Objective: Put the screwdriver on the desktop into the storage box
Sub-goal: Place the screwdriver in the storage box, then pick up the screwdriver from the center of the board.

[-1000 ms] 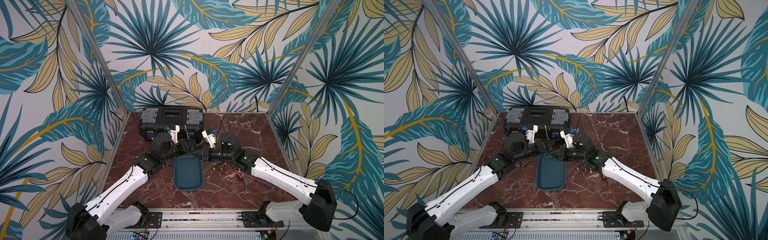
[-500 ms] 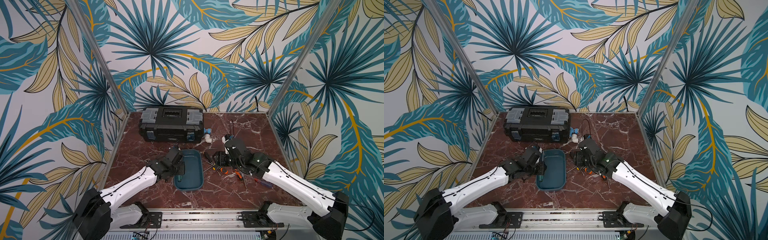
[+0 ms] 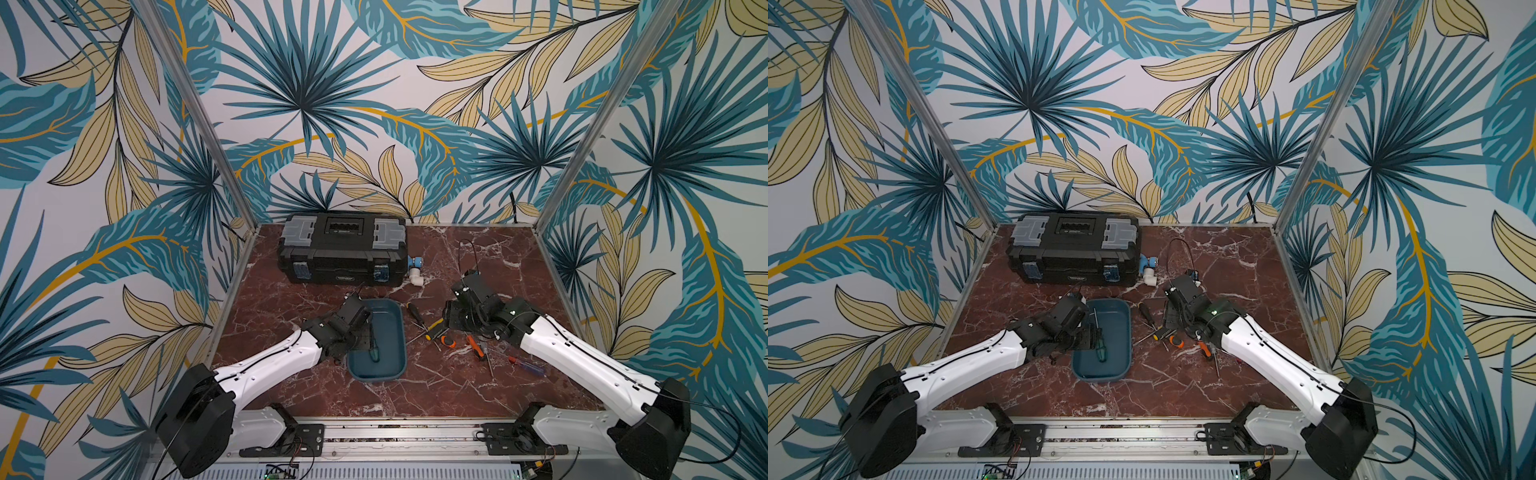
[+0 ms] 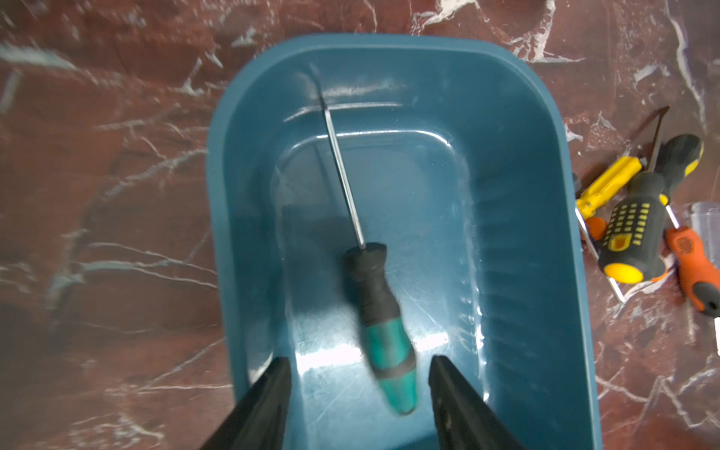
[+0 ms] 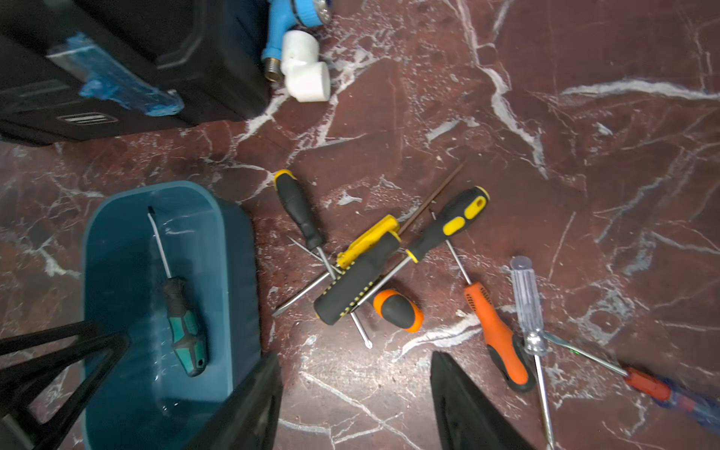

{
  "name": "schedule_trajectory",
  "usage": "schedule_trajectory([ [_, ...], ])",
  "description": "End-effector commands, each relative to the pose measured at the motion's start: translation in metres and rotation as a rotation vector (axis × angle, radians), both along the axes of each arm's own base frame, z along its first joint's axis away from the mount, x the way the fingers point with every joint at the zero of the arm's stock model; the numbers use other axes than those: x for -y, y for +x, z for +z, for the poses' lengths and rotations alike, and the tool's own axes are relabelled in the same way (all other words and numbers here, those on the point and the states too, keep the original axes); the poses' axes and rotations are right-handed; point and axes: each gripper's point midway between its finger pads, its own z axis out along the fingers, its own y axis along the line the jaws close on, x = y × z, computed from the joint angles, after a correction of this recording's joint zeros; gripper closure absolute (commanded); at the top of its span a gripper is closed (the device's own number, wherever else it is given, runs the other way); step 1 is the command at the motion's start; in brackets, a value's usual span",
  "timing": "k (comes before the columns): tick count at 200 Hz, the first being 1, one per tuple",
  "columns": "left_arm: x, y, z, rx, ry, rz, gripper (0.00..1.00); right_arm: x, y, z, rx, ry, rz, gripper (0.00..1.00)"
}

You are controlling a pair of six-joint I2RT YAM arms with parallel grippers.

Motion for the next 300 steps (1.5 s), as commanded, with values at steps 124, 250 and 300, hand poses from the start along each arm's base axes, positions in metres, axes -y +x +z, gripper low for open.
schedule_trajectory([
  [124,-0.003,0.026,0.269,0.762,-0.287,-0.042,0.36,0.021,-0.005,-0.072,-0.238,0.058,-0.002,0.58],
  [250,-0.020,0.026,0.213,0.627,-0.277,0.088,0.32,-0.076,0.060,-0.112,-0.334,0.012,0.240,0.52],
  [300,-0.021,0.027,0.206,0.604,-0.291,0.112,0.32,-0.076,0.063,-0.135,-0.358,-0.031,0.256,0.58],
])
